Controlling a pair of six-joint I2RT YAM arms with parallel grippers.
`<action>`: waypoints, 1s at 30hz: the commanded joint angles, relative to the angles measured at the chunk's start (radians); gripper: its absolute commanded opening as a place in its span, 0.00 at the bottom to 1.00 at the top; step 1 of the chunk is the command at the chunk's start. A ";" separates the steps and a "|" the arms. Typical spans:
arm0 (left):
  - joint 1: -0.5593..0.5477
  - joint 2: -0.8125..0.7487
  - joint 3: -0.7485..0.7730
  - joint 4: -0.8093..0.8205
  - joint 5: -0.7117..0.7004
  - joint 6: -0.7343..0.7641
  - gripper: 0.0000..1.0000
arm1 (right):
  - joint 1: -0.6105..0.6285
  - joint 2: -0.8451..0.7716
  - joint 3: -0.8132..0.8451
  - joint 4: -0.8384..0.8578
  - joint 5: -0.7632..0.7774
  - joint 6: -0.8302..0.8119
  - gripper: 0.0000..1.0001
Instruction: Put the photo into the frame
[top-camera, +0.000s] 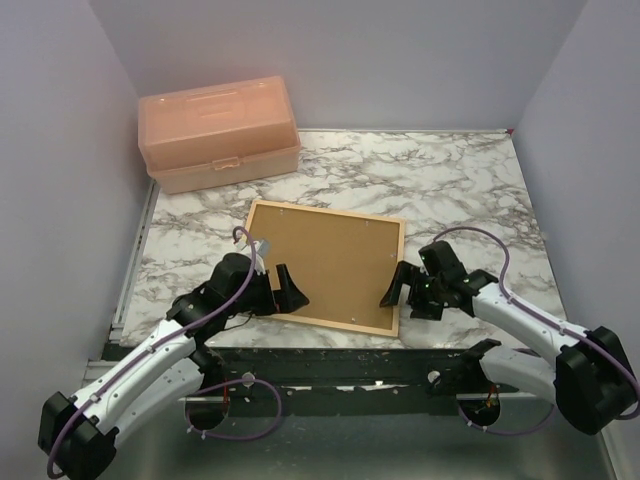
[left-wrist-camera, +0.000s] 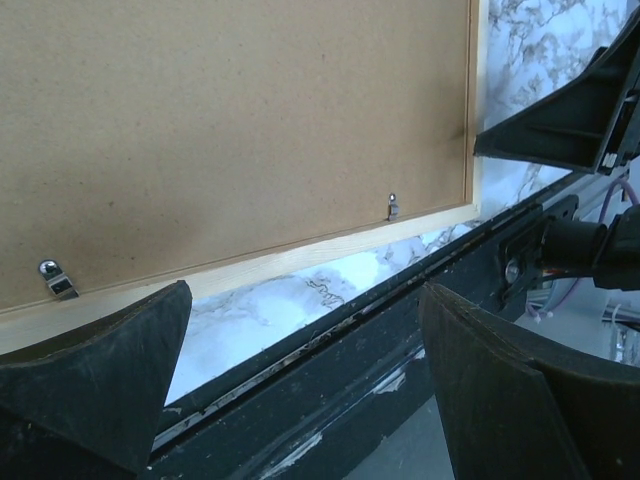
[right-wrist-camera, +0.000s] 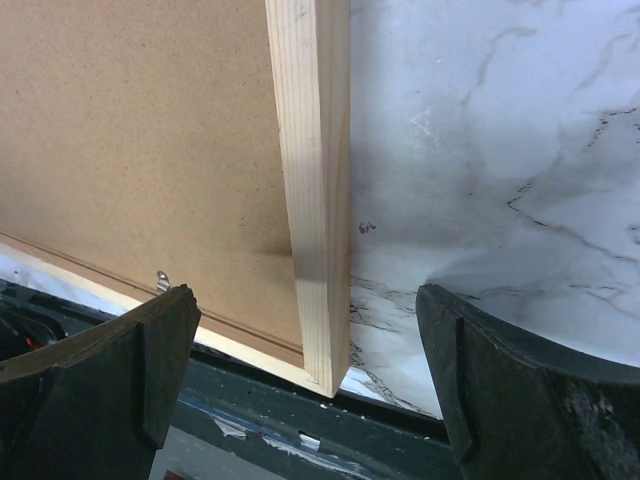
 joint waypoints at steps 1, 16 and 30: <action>-0.051 0.030 0.046 0.004 -0.053 -0.002 0.98 | 0.017 0.053 -0.004 -0.028 -0.004 0.024 1.00; -0.195 0.106 0.140 -0.101 -0.266 0.012 0.98 | 0.172 0.189 0.082 -0.167 0.227 0.097 0.72; -0.302 0.112 0.167 -0.074 -0.327 0.096 0.99 | 0.270 0.175 0.071 -0.182 0.203 0.180 0.21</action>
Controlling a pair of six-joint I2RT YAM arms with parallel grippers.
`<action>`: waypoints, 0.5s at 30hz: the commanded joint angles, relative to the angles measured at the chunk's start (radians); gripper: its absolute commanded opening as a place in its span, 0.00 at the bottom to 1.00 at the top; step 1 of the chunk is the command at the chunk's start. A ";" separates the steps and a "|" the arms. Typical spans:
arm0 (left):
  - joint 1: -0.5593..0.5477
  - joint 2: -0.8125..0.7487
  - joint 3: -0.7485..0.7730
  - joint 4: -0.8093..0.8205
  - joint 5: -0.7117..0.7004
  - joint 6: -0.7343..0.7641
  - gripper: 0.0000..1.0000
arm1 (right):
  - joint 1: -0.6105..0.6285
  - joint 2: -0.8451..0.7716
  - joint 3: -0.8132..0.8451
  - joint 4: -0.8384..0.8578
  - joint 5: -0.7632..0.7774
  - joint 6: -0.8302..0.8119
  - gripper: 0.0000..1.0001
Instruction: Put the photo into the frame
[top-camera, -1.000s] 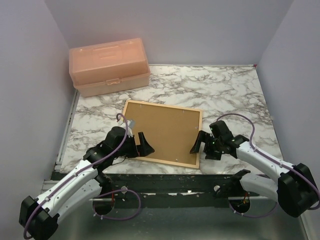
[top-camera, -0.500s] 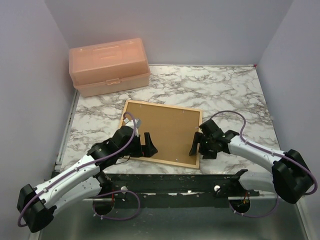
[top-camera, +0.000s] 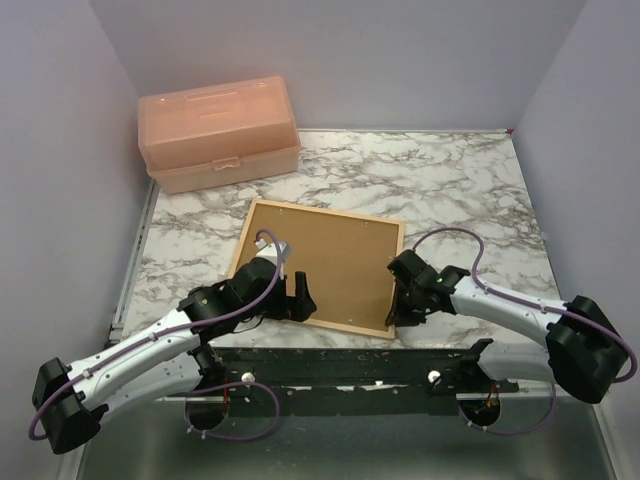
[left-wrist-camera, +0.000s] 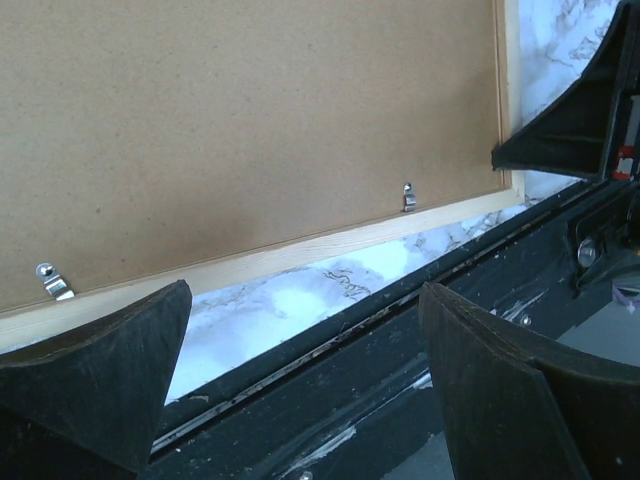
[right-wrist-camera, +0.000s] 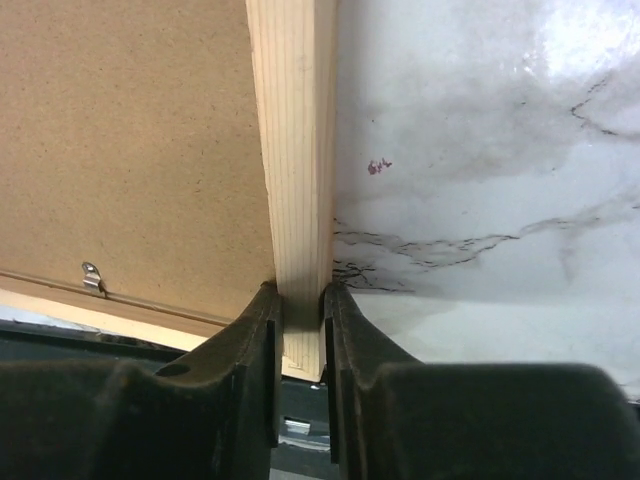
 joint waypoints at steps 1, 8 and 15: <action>-0.041 0.001 0.047 0.022 -0.047 0.079 0.99 | 0.015 0.014 -0.025 -0.063 0.012 0.021 0.16; -0.084 0.004 0.099 -0.008 -0.078 0.193 0.99 | 0.015 -0.002 0.063 -0.147 0.033 -0.005 0.02; -0.154 0.038 0.169 -0.009 -0.046 0.305 0.98 | 0.014 -0.048 0.170 -0.224 0.006 -0.024 0.00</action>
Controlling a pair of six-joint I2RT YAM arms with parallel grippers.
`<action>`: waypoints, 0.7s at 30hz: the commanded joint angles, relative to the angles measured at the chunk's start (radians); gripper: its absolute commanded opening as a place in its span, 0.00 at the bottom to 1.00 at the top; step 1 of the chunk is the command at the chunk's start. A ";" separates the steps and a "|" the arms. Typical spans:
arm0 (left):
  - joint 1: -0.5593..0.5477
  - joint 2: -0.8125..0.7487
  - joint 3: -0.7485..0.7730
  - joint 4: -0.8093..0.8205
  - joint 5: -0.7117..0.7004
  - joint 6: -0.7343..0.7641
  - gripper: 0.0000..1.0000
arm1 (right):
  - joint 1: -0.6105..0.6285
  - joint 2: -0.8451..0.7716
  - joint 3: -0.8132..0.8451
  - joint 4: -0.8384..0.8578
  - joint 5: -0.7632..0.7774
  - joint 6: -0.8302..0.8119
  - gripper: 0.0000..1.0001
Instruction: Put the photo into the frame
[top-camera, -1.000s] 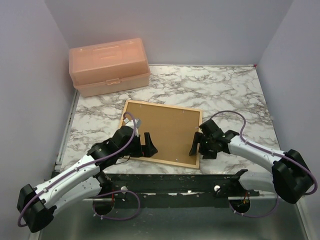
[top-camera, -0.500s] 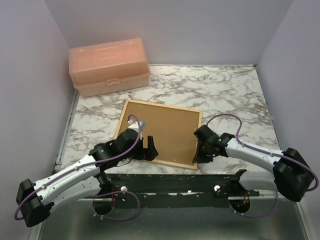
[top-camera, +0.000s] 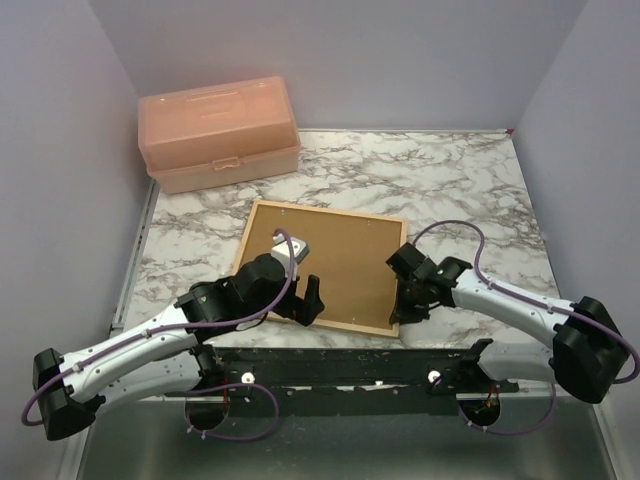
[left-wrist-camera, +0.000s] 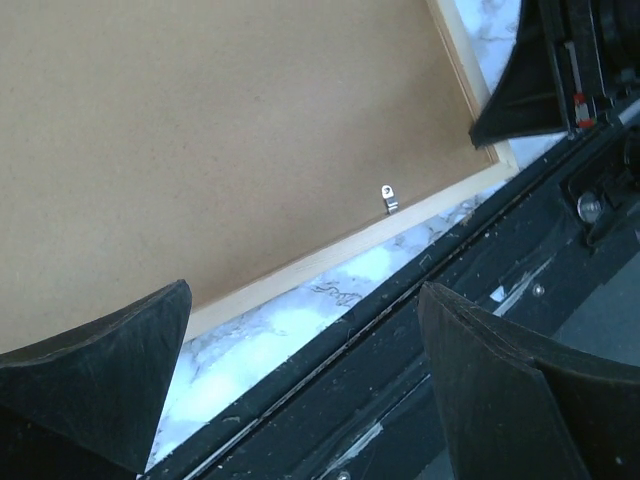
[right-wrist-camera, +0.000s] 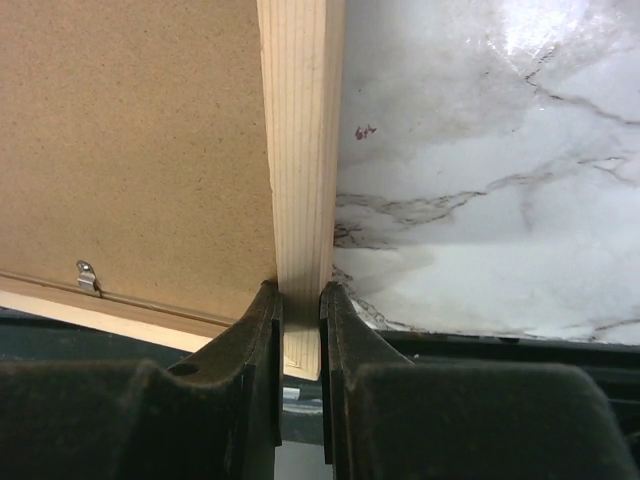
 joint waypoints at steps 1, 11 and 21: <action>-0.054 0.025 0.060 0.020 0.023 0.117 0.99 | 0.008 -0.054 0.102 -0.088 -0.002 -0.017 0.00; -0.226 -0.008 0.060 0.161 -0.075 0.534 0.98 | 0.007 -0.082 0.301 -0.228 0.032 -0.040 0.00; -0.374 0.026 -0.004 0.186 -0.174 0.721 0.93 | 0.008 -0.066 0.445 -0.298 0.009 -0.060 0.00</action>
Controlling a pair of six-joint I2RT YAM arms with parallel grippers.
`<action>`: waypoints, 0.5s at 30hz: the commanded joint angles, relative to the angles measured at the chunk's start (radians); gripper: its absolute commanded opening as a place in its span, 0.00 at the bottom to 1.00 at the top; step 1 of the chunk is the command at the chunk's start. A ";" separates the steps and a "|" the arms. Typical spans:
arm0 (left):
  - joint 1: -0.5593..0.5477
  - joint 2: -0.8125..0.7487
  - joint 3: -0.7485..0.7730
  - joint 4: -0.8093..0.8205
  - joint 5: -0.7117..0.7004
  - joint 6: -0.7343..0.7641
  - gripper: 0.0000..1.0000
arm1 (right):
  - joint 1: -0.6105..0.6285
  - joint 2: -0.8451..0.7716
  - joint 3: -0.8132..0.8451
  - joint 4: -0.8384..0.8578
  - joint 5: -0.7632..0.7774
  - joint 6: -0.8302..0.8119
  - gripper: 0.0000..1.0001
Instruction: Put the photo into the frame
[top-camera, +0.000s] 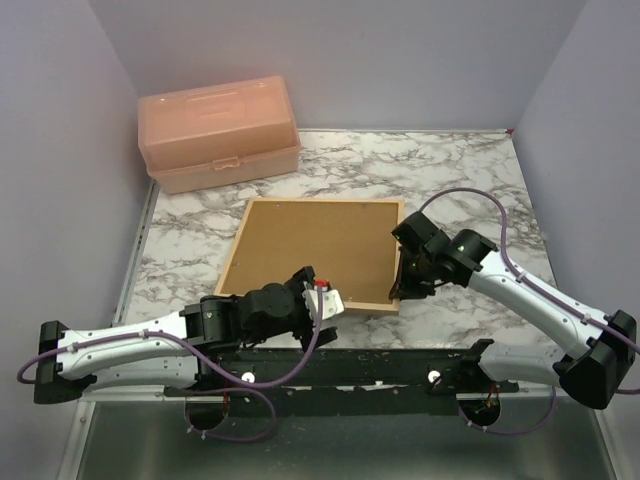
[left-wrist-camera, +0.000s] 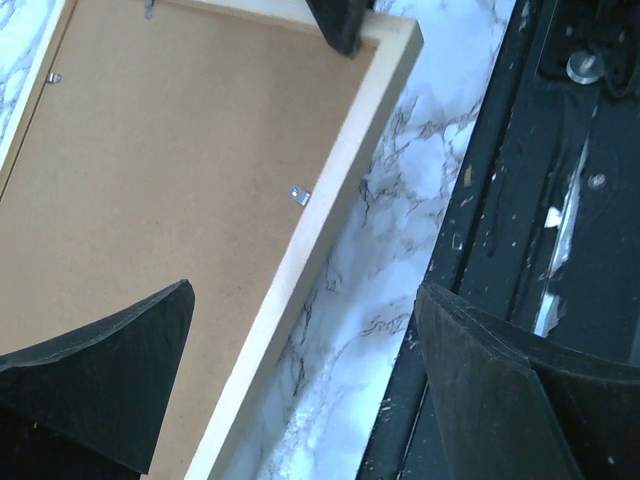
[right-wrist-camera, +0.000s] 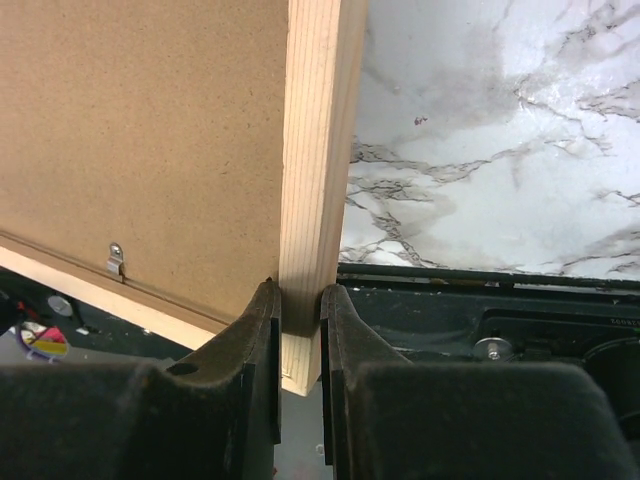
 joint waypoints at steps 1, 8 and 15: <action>-0.074 0.056 -0.042 0.026 -0.140 0.110 0.93 | 0.008 -0.020 0.097 0.006 -0.037 -0.015 0.00; -0.149 0.203 -0.065 0.077 -0.426 0.132 0.92 | 0.008 -0.021 0.160 0.001 -0.076 -0.016 0.00; -0.153 0.347 -0.037 0.079 -0.712 0.120 0.86 | 0.008 -0.021 0.162 0.001 -0.093 -0.018 0.00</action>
